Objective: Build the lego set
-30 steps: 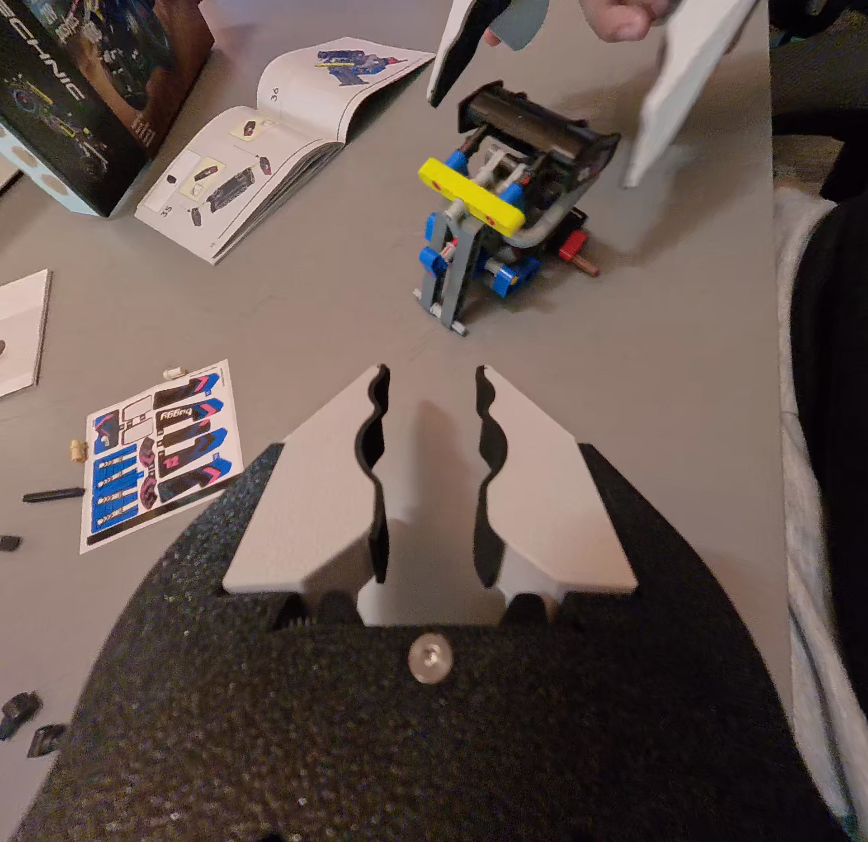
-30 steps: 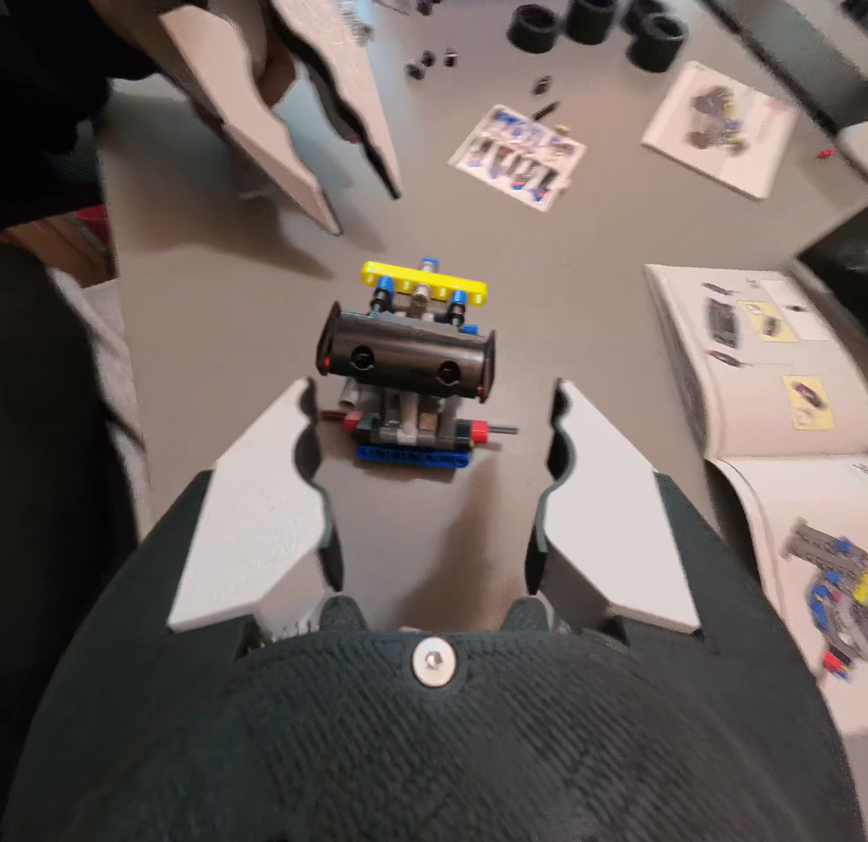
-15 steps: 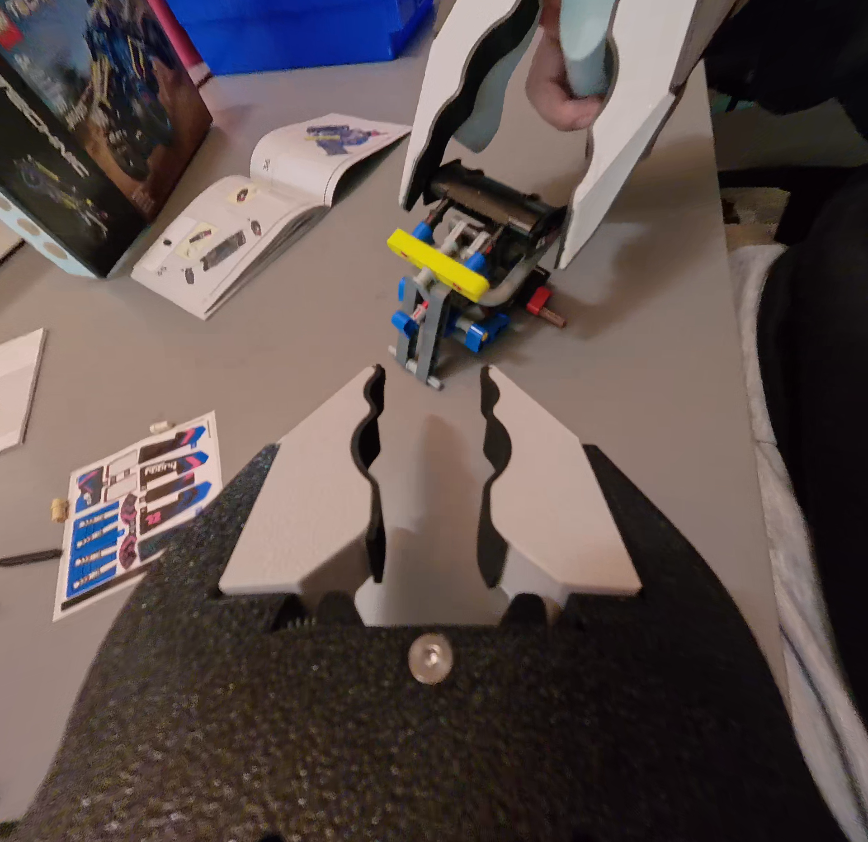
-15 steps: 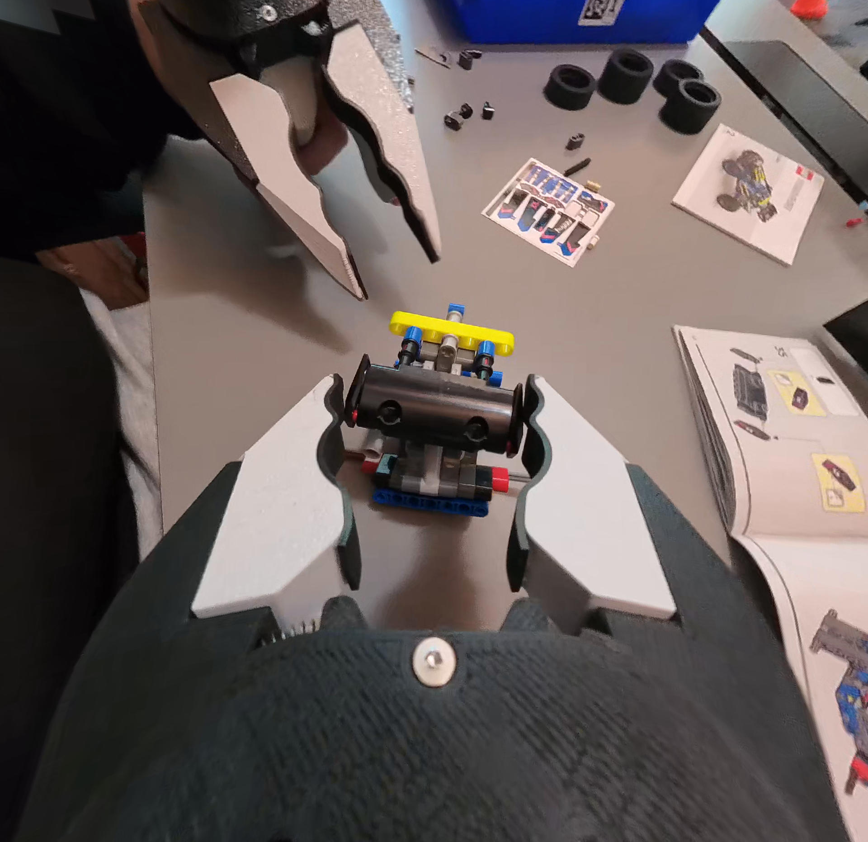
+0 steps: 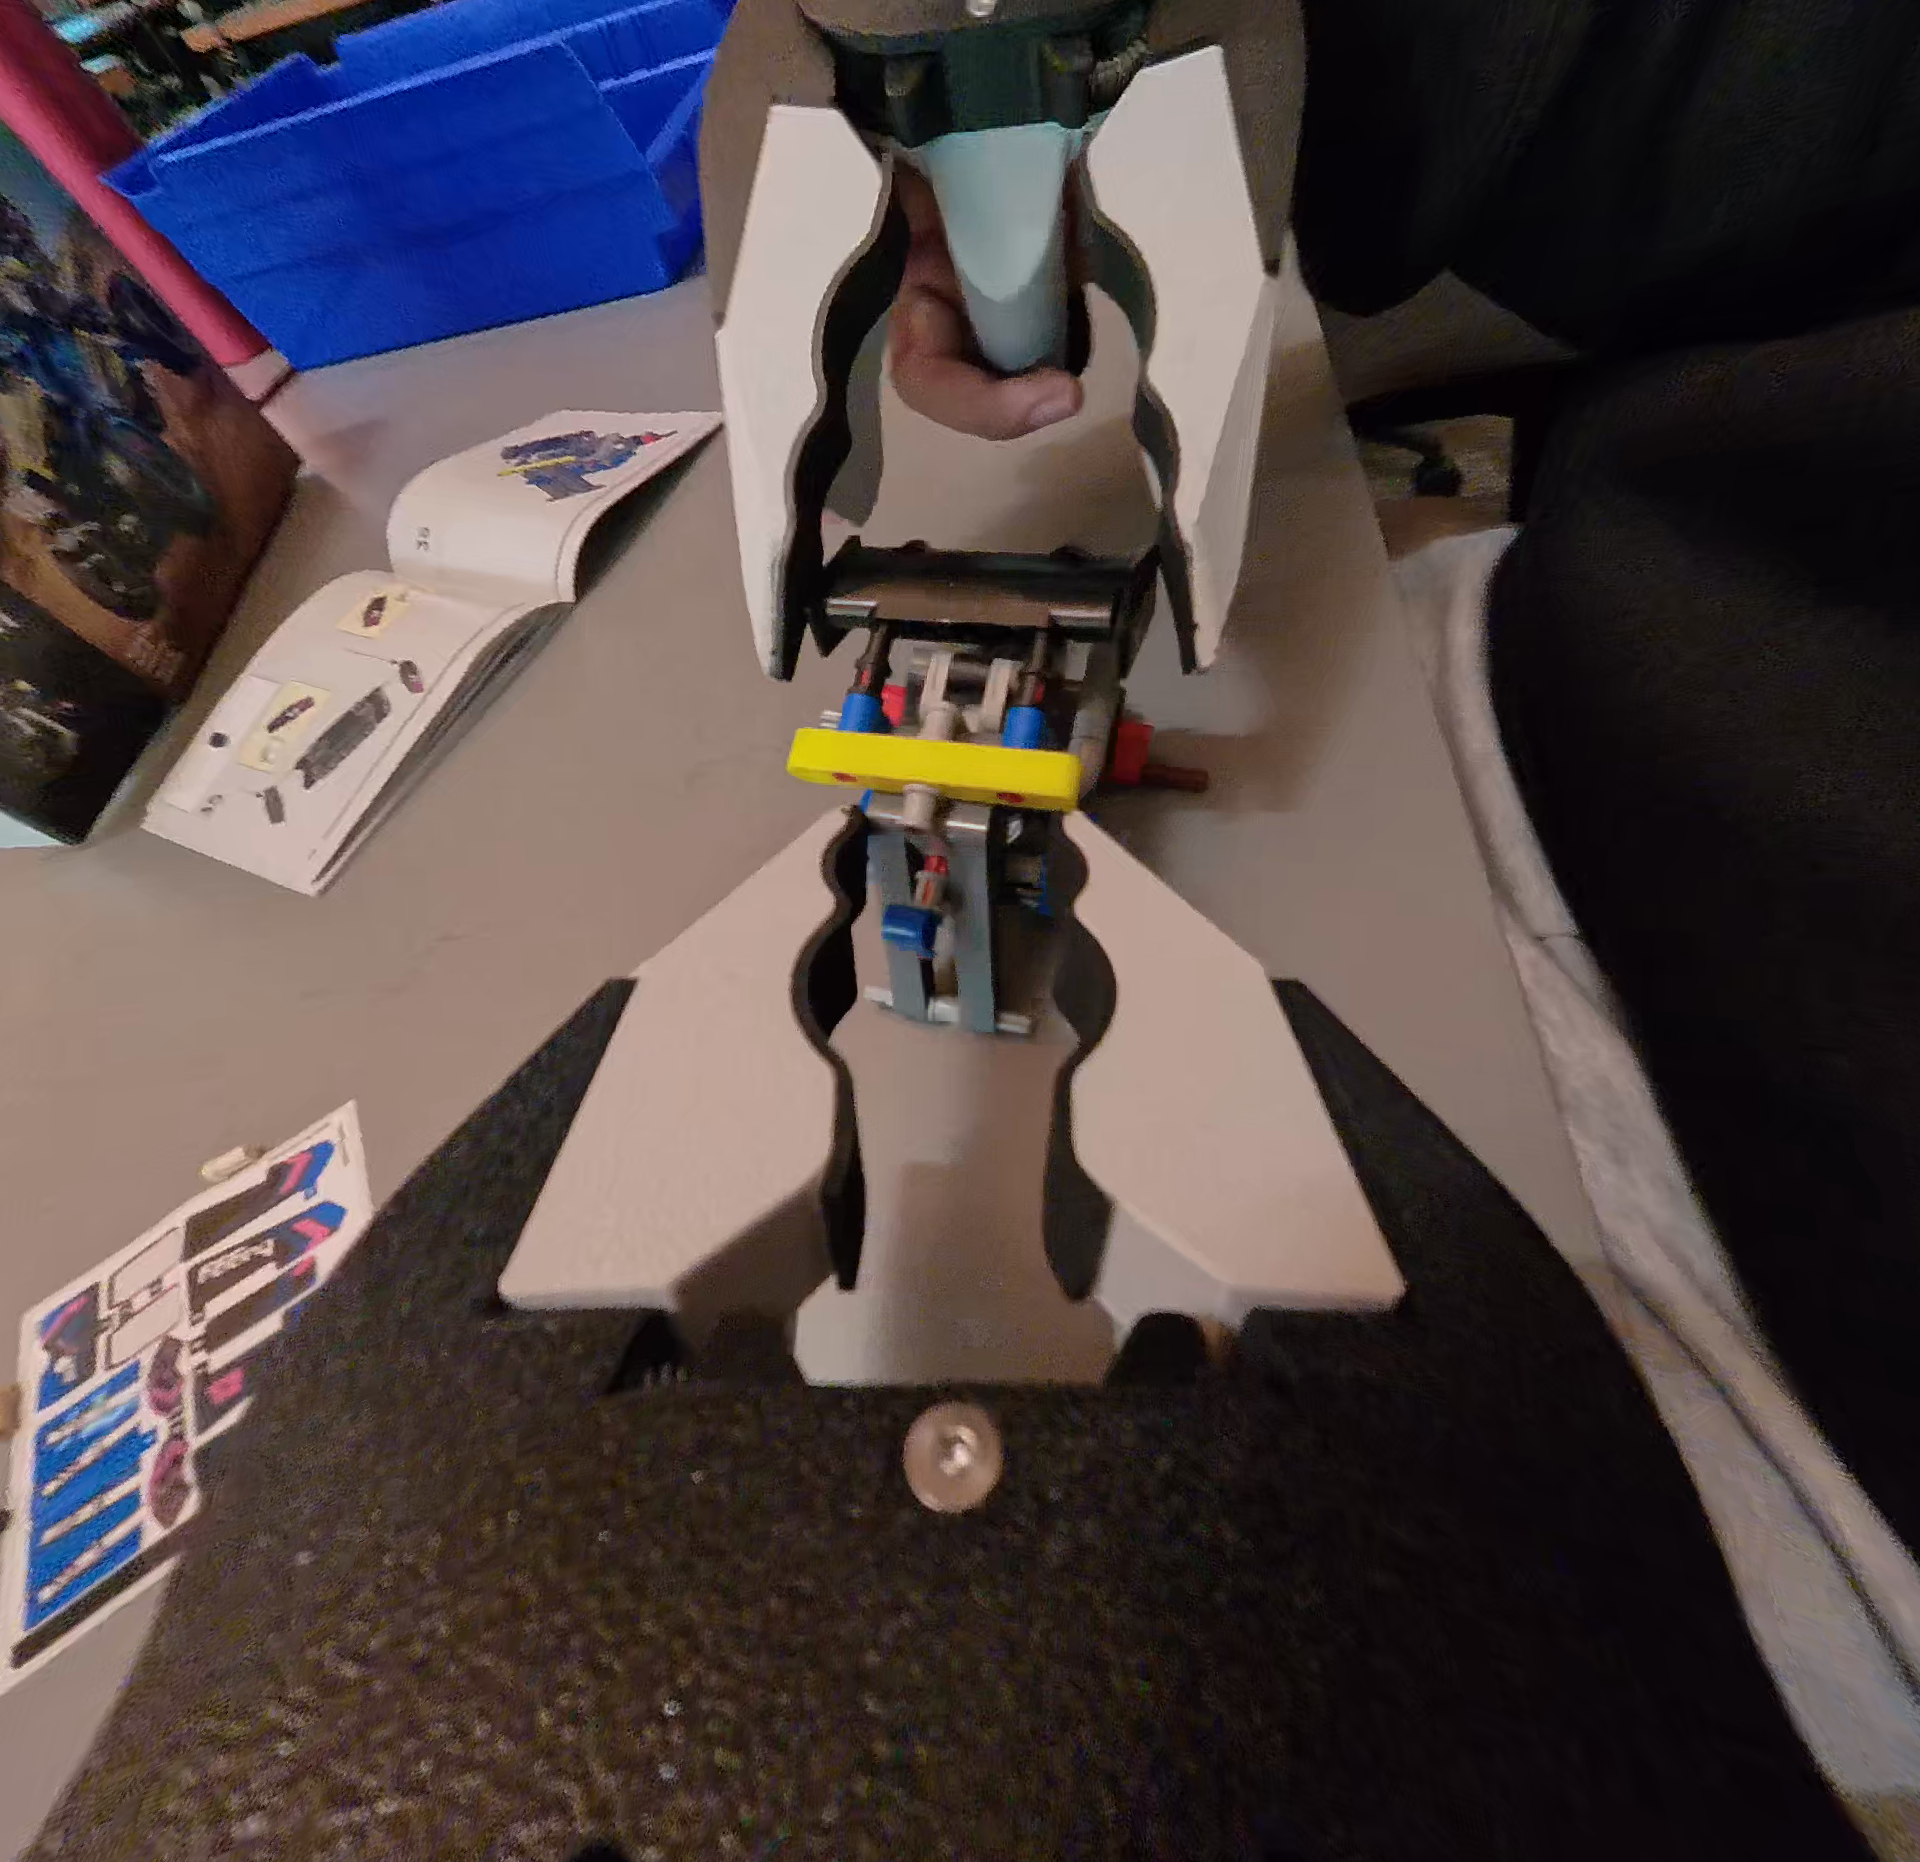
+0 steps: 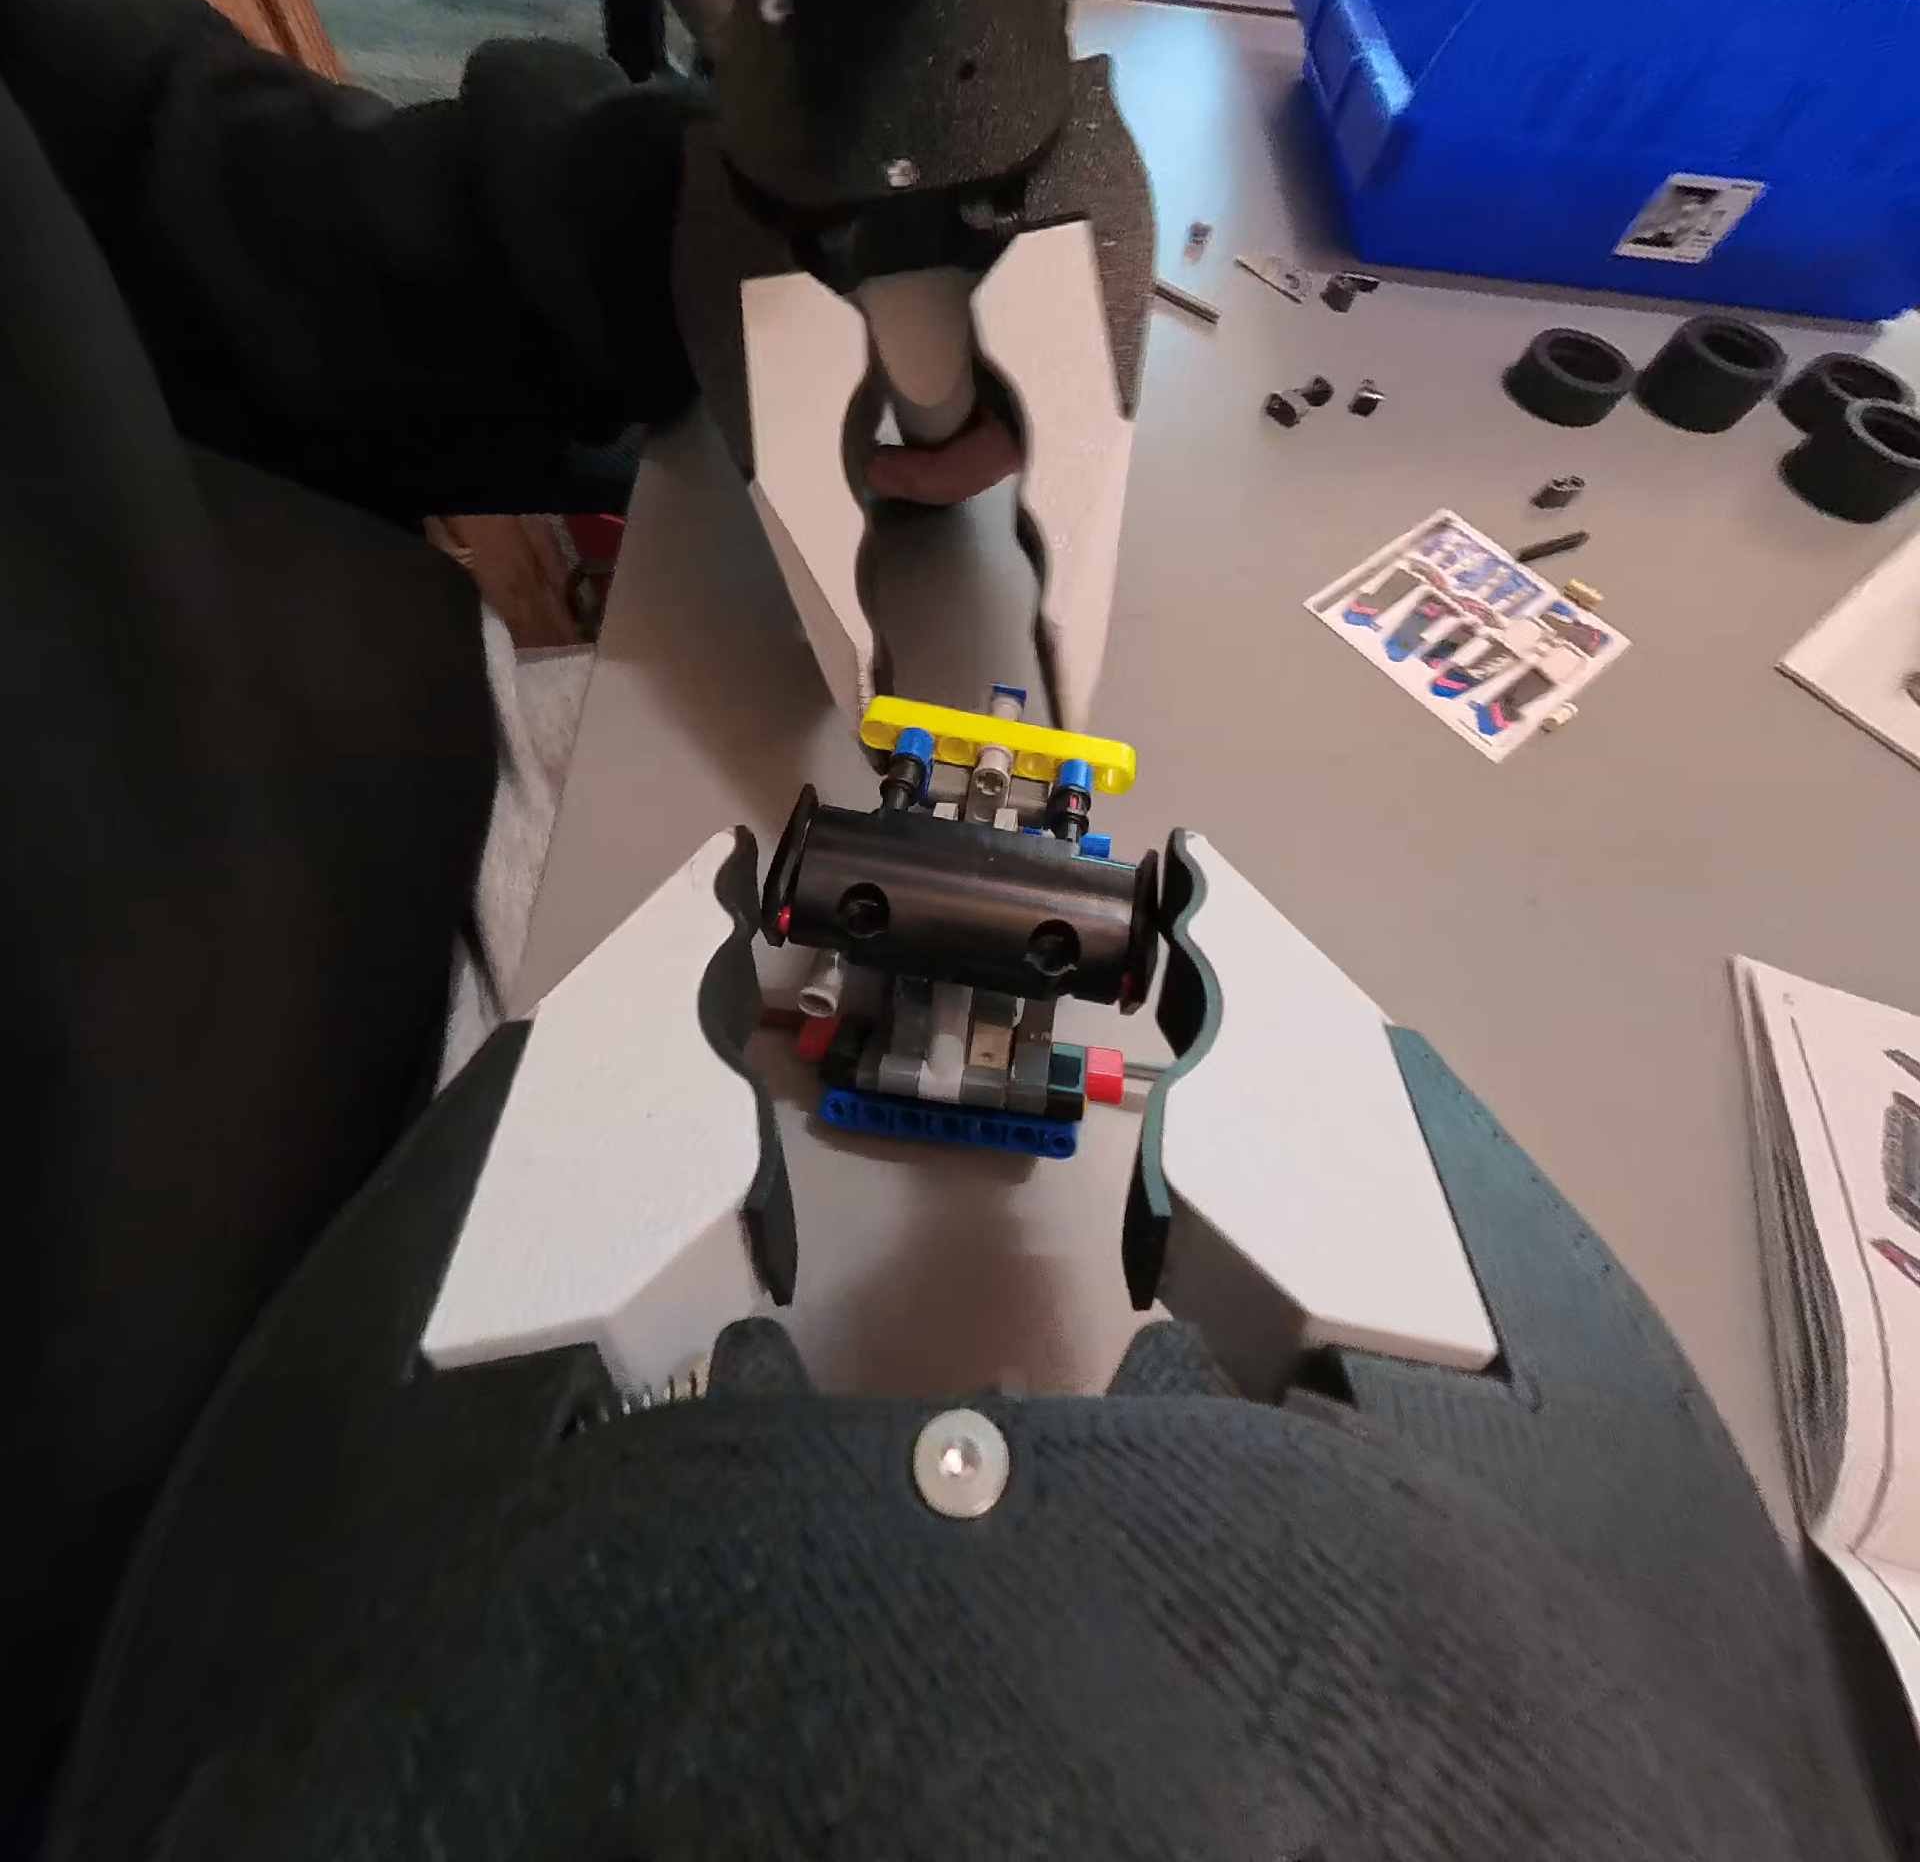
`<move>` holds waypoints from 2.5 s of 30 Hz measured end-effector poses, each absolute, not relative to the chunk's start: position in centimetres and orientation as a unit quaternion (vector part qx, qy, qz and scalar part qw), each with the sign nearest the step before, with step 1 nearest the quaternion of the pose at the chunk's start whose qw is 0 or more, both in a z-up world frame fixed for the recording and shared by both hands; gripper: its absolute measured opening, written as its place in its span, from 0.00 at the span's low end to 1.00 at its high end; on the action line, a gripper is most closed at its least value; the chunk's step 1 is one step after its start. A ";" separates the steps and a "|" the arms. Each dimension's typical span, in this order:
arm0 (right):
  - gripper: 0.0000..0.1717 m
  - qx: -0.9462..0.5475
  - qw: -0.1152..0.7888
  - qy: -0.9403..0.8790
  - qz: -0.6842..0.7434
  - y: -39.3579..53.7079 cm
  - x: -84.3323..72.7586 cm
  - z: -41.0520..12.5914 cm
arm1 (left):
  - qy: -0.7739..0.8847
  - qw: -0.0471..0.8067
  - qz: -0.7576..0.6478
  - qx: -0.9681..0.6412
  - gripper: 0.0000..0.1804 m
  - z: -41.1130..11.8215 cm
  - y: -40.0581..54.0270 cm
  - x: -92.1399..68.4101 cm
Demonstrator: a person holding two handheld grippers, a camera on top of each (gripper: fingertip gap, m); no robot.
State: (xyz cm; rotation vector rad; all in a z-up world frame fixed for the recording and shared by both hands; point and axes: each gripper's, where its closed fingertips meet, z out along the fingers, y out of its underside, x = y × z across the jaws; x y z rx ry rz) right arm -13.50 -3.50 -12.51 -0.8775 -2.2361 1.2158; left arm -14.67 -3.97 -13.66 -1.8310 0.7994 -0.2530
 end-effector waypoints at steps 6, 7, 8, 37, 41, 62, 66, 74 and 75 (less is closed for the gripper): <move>0.46 -0.362 0.241 -0.796 0.420 -2.4 -13.1 -13.0 | 0.334 0.538 -0.093 -0.768 0.12 -13.7 -3.6 -14.8; 0.43 -0.358 0.236 -0.799 0.421 -2.5 -13.0 -13.1 | 0.334 0.537 -0.096 -0.768 0.12 -13.7 -3.6 -14.8; 0.43 -0.353 0.240 -0.800 0.421 -2.6 -13.0 -13.1 | 0.332 0.537 -0.099 -0.769 0.12 -13.7 -3.6 -14.8; 0.30 -0.504 0.256 -0.691 0.451 -1.2 -13.4 -12.7 | 0.201 0.555 -0.130 -0.797 0.12 -11.5 -2.2 -16.6; 0.29 -0.487 0.304 -0.711 0.407 -1.0 -14.6 -13.0 | 0.163 0.548 -0.132 -0.810 0.12 -11.0 -2.3 -17.4; 0.24 -0.428 0.375 -0.696 0.439 -0.8 -14.7 -8.6 | 0.097 0.601 -0.248 -0.754 0.12 -6.8 -4.0 -18.8; 0.28 -0.460 0.295 -0.635 0.545 -1.5 -14.4 -7.8 | 0.145 0.603 -0.201 -0.758 0.12 -6.6 -4.3 -18.2; 0.37 -0.542 0.138 -0.568 0.604 -4.1 -15.2 -10.3 | 0.198 0.583 -0.110 -0.780 0.12 -7.4 -4.3 -18.2; 0.38 -0.548 0.141 -0.536 0.627 -3.9 -15.7 -9.7 | 0.209 0.582 -0.087 -0.781 0.12 -7.4 -4.3 -18.2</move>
